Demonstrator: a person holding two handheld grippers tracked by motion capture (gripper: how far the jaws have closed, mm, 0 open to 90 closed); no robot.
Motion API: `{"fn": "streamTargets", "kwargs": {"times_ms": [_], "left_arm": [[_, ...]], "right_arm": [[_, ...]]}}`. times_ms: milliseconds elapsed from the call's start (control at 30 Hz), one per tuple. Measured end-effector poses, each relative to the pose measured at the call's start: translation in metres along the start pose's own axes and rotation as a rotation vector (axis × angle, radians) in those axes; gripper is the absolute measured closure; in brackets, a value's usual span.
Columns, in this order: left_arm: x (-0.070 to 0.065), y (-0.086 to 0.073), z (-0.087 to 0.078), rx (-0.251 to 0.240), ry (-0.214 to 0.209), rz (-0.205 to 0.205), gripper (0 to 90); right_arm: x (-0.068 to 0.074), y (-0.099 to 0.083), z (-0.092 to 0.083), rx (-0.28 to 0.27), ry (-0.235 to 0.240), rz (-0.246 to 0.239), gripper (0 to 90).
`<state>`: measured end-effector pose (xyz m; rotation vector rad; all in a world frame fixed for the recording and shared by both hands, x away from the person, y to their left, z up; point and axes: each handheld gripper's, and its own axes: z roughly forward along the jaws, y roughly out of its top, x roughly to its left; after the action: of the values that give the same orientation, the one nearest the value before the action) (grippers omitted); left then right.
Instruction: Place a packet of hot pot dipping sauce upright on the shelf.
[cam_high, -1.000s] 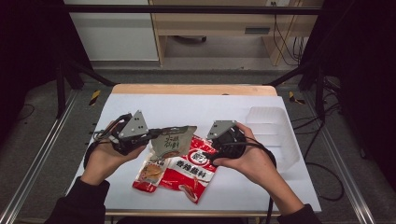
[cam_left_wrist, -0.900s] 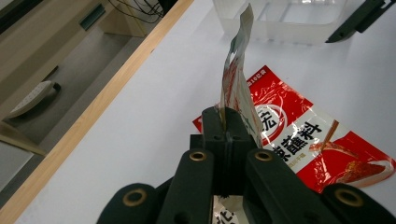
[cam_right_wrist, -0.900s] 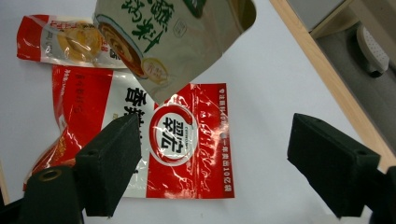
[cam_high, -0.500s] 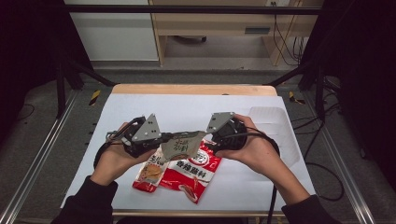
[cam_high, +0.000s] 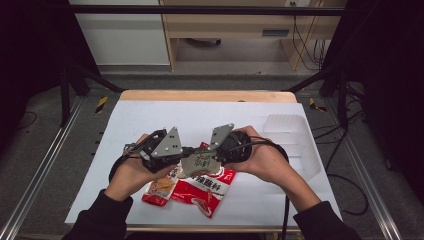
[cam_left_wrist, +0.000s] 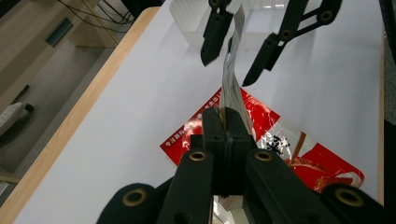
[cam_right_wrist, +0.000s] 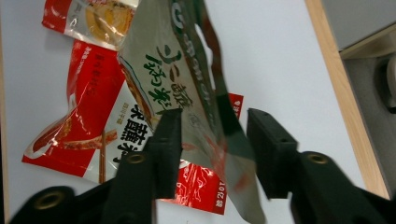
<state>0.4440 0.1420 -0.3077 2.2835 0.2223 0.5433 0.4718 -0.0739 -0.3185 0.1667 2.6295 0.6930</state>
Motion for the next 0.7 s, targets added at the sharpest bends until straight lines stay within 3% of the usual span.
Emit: {"fn": "streamTargets", "kwargs": {"times_ms": [33, 167, 333, 500, 533, 600, 667, 700], "left_arm": [[0.0, 0.0, 0.0, -0.001, -0.001, 0.001, 90.0], [-0.001, 0.0, -0.002, -0.008, 0.0, 0.002, 90.0], [-0.001, -0.004, -0.003, -0.022, -0.002, -0.015, 90.0], [0.0, -0.01, -0.003, -0.044, -0.023, -0.033, 88.7], [-0.001, -0.011, -0.003, -0.053, -0.021, -0.038, 85.7], [0.0, -0.012, -0.005, -0.074, -0.007, -0.061, 70.8], [-0.001, -0.015, -0.006, -0.102, 0.011, -0.087, 46.6], [-0.001, -0.017, -0.006, -0.112, 0.012, -0.09, 46.6]], "right_arm": [[0.001, 0.001, 0.002, 0.005, 0.014, -0.004, 68.7], [0.002, 0.002, 0.004, 0.014, 0.018, -0.011, 74.3], [0.002, 0.004, 0.003, 0.024, 0.034, -0.016, 90.0], [0.002, 0.005, 0.003, 0.032, 0.036, -0.004, 90.0], [0.002, 0.006, 0.002, 0.035, 0.037, -0.003, 90.0], [0.001, 0.006, 0.001, 0.051, 0.034, -0.004, 90.0], [-0.001, 0.006, -0.001, 0.061, 0.022, -0.006, 90.0], [-0.001, 0.006, -0.001, 0.061, 0.022, -0.006, 90.0]]}}
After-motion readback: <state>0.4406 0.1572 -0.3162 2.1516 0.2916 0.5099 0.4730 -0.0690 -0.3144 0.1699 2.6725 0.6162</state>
